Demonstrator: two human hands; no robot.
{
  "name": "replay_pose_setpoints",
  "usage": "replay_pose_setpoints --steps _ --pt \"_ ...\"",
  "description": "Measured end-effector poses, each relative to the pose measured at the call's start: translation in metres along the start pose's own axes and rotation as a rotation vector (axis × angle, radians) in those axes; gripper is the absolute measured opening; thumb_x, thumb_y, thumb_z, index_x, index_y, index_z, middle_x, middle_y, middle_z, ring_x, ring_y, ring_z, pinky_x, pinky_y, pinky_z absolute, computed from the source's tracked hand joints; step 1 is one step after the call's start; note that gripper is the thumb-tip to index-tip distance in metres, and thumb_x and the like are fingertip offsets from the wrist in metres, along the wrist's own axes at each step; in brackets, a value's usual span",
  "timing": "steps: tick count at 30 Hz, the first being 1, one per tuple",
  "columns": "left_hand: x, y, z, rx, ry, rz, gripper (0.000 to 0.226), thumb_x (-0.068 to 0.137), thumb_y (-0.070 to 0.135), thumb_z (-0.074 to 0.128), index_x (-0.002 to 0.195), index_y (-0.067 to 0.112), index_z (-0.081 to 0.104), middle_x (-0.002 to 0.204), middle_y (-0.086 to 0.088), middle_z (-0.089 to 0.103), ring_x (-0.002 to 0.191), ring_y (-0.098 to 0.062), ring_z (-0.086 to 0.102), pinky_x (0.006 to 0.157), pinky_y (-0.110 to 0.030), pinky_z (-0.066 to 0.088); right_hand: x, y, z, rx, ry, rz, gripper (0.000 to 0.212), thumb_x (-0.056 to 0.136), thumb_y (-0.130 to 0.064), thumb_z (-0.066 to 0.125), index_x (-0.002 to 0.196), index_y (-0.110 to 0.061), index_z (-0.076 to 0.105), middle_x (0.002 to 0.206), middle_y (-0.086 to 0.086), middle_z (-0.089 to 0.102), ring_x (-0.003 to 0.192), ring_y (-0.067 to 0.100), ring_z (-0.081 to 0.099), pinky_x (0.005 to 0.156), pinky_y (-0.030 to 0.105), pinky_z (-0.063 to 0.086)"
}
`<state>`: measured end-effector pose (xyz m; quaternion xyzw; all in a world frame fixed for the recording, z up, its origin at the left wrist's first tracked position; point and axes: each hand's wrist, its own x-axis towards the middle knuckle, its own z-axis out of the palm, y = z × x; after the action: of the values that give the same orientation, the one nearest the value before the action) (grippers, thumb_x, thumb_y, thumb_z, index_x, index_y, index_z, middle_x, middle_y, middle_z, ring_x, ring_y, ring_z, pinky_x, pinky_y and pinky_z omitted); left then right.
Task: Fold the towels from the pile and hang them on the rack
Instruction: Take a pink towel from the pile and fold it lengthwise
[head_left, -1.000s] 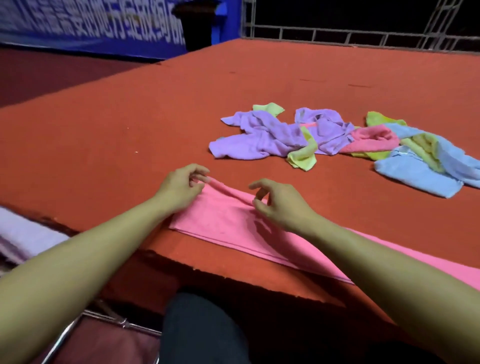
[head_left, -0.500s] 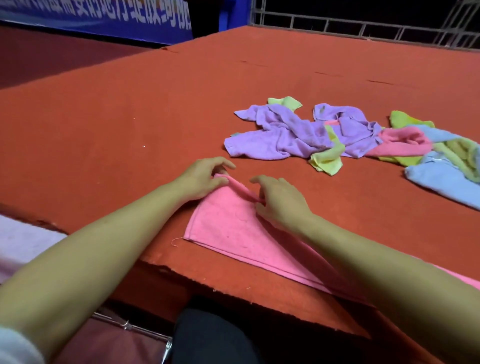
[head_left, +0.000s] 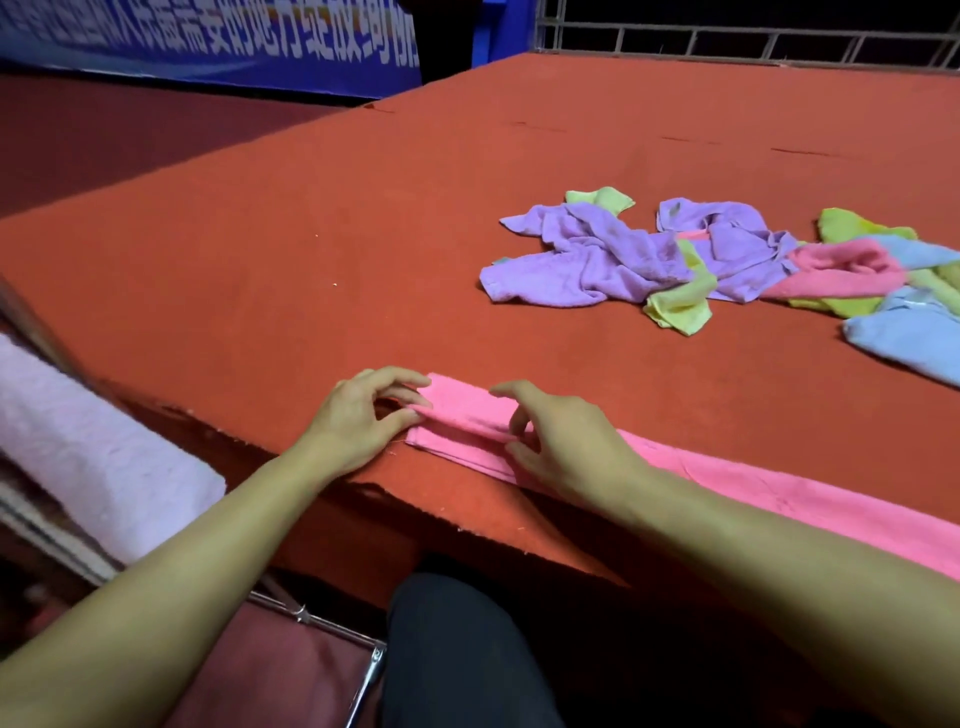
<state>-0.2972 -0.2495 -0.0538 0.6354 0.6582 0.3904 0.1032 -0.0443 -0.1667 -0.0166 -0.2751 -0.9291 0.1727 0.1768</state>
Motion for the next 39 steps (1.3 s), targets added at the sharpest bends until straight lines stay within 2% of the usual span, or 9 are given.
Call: replay_pose_setpoints --steps 3,7,10,16,22,25,29,32,39 --pt "-0.008 0.006 -0.002 0.056 -0.03 0.043 0.032 0.084 0.026 0.07 0.103 0.048 0.057 0.097 0.037 0.066 0.098 -0.005 0.062 0.094 -0.034 0.045 -0.009 -0.003 0.007 0.003 0.007 -0.006 0.059 0.083 -0.014 0.063 0.138 -0.025 0.046 0.101 -0.007 0.069 0.089 0.024 0.063 0.076 0.034 0.045" --pt "-0.012 0.009 -0.001 0.044 -0.052 0.082 0.033 0.083 0.026 0.071 0.105 0.045 0.057 0.096 0.029 0.07 0.096 -0.005 0.063 0.09 -0.024 0.045 -0.019 0.0 0.007 0.023 0.04 0.011 0.057 0.083 -0.015 0.064 0.137 -0.024 0.047 0.099 -0.006 0.069 0.087 0.02 0.061 0.074 0.03 0.042" --pt "-0.015 0.008 0.002 0.062 -0.108 0.099 0.049 0.074 0.026 0.084 0.109 0.045 0.055 0.093 0.021 0.072 0.096 -0.001 0.062 0.087 -0.017 0.046 -0.025 0.0 0.009 -0.016 0.002 0.007 0.057 0.085 -0.021 0.064 0.138 -0.026 0.046 0.103 -0.008 0.069 0.093 0.019 0.062 0.079 0.033 0.047" --pt "-0.009 -0.002 -0.005 0.145 -0.112 0.098 0.045 0.079 0.026 0.08 0.118 0.036 0.059 0.094 0.019 0.073 0.094 -0.002 0.067 0.089 -0.033 0.051 -0.029 0.001 0.008 -0.039 -0.015 -0.016 0.059 0.085 -0.018 0.064 0.14 -0.025 0.045 0.109 -0.007 0.068 0.098 0.021 0.059 0.084 0.034 0.045" --pt "-0.014 0.007 -0.013 0.281 -0.186 0.133 0.043 0.082 0.034 0.076 0.121 0.034 0.057 0.095 0.027 0.07 0.092 -0.002 0.061 0.084 -0.033 0.052 -0.031 -0.001 0.012 -0.026 -0.026 -0.037 0.059 0.084 -0.017 0.063 0.139 -0.026 0.045 0.108 -0.008 0.068 0.098 0.02 0.058 0.085 0.035 0.047" --pt "-0.009 0.025 -0.01 0.368 -0.122 0.174 0.047 0.08 0.051 0.057 0.123 0.033 0.055 0.098 0.027 0.067 0.086 -0.004 0.05 0.078 -0.03 0.051 -0.038 -0.001 0.004 0.01 0.037 -0.025 0.058 0.083 -0.018 0.066 0.138 -0.026 0.048 0.106 -0.012 0.067 0.093 0.015 0.054 0.084 0.03 0.044" --pt "-0.004 0.071 0.027 0.268 -0.03 0.293 0.038 0.084 0.042 0.054 0.118 0.028 0.06 0.097 0.026 0.064 0.079 -0.001 0.051 0.078 -0.023 0.046 -0.077 0.007 -0.016 0.104 0.142 0.055 0.052 0.083 -0.018 0.068 0.131 -0.03 0.053 0.096 -0.02 0.061 0.081 0.004 0.05 0.075 0.022 0.043" --pt "-0.005 0.112 0.07 0.131 -0.091 0.361 0.032 0.084 0.036 0.057 0.114 0.027 0.063 0.092 0.026 0.065 0.077 0.003 0.057 0.075 -0.009 0.041 -0.123 0.028 -0.031 0.08 0.193 0.143 0.048 0.083 -0.017 0.068 0.127 -0.033 0.055 0.092 -0.026 0.057 0.08 -0.002 0.049 0.072 0.012 0.037" --pt "0.004 0.175 0.148 0.025 -0.275 0.402 0.029 0.081 0.02 0.077 0.108 0.026 0.067 0.09 0.02 0.07 0.081 0.002 0.062 0.079 -0.001 0.038 -0.215 0.092 -0.069 -0.091 0.352 0.391 0.043 0.084 -0.012 0.069 0.124 -0.027 0.061 0.094 -0.023 0.057 0.086 0.007 0.042 0.076 0.022 0.035"
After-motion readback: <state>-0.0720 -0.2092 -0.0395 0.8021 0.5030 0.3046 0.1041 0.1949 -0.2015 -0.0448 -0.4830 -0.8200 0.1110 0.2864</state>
